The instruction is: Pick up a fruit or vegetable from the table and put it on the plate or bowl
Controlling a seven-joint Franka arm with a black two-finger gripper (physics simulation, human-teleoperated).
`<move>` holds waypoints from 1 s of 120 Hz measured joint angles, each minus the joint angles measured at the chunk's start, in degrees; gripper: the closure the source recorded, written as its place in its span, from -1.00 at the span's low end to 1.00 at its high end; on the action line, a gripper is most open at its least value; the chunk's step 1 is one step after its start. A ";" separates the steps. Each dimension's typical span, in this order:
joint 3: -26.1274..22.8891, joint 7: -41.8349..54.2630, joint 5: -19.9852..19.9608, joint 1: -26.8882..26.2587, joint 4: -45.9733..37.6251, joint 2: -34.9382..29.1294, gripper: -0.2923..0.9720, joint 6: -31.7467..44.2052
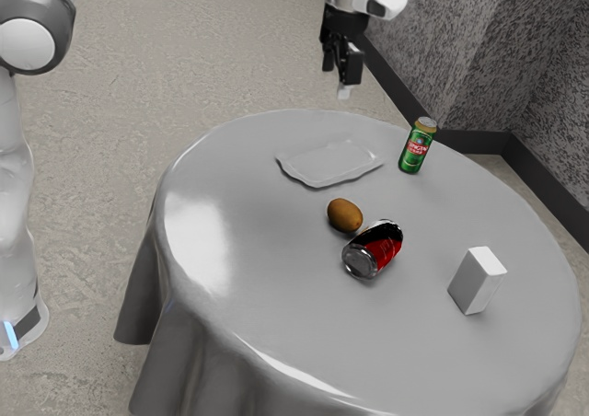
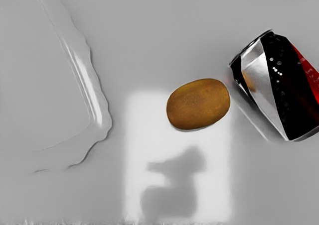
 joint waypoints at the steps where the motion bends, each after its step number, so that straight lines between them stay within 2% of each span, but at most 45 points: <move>1: 0.00 0.03 0.02 0.09 0.00 0.00 -0.54 -0.02; 17: 0.19 0.50 -0.44 1.19 0.02 0.00 -0.54 -0.24; 28: 1.49 0.82 -2.65 0.91 0.33 0.24 -0.54 -0.48; 39: 1.35 0.63 -2.98 2.15 9.86 0.57 -0.54 -3.07; 43: -1.25 -0.02 -1.54 4.97 14.45 0.14 -0.54 -4.15; 48: -6.81 -1.60 1.73 10.24 17.54 -0.38 -0.54 -5.32; 52: -10.97 -3.59 3.96 13.10 18.79 -0.52 -0.54 -6.09; 56: -13.48 -5.76 5.18 13.10 19.37 -0.39 -0.54 -6.72; 65: -15.17 -12.18 4.90 7.12 18.54 2.47 -0.54 -7.81; 74: -15.55 -19.81 3.73 1.91 17.75 8.16 -0.53 -8.42; 92: -15.53 -33.64 0.28 11.39 17.37 13.56 -0.54 -7.51; 120: -15.54 -51.65 -1.88 13.21 17.27 17.54 -0.54 -4.69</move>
